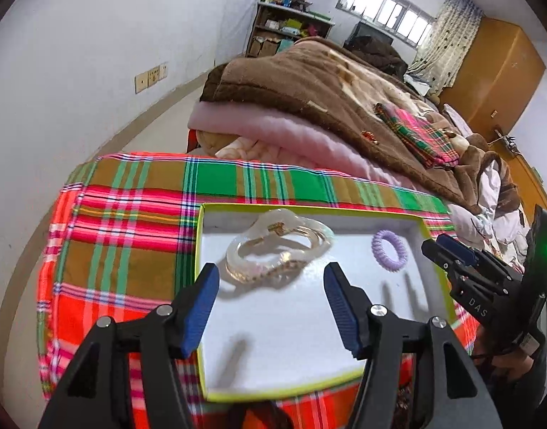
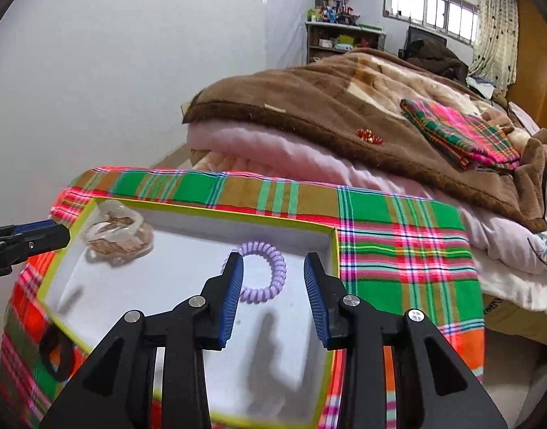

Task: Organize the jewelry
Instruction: 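Withdraw both grippers from the box back toward the remaining jewelry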

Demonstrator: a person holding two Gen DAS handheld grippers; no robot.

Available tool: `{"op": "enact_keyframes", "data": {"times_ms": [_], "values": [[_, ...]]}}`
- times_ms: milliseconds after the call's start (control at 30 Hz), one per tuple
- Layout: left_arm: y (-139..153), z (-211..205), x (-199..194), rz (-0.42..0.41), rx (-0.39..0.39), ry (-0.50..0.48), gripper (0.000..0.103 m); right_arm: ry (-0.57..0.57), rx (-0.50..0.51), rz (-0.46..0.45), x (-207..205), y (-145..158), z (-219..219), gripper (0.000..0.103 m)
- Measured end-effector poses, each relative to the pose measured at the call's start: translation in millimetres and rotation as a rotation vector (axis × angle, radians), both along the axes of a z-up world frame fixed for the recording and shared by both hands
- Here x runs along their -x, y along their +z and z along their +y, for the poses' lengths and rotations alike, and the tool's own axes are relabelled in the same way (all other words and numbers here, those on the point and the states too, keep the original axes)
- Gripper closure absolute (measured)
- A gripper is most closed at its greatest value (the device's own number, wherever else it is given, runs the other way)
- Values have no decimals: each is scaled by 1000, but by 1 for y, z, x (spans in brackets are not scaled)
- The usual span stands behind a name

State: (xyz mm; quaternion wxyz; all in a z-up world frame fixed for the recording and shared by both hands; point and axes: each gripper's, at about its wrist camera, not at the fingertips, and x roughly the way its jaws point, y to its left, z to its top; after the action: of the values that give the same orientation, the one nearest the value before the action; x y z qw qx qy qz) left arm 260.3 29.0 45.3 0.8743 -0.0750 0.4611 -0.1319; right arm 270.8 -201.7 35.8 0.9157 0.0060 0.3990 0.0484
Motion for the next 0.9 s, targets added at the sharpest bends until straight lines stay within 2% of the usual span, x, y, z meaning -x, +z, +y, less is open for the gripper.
{"op": "enact_keyframes", "data": {"times_ms": [167,267,667,800,900], "values": [[9,5,27,-24,-23,23,38,2,-14,-35,29,13,-1,67],[9,11,42,-21,-8,30,38,11,-31,-51,51,18,-2,66],[2,31,117,-29,6,42,38,59,-44,-71,137,17,-3,66],[-1,34,135,-37,48,-5,38,114,-72,-64,161,12,0,66],[-7,36,147,-41,35,-10,38,172,-77,-50,177,4,7,66]]}}
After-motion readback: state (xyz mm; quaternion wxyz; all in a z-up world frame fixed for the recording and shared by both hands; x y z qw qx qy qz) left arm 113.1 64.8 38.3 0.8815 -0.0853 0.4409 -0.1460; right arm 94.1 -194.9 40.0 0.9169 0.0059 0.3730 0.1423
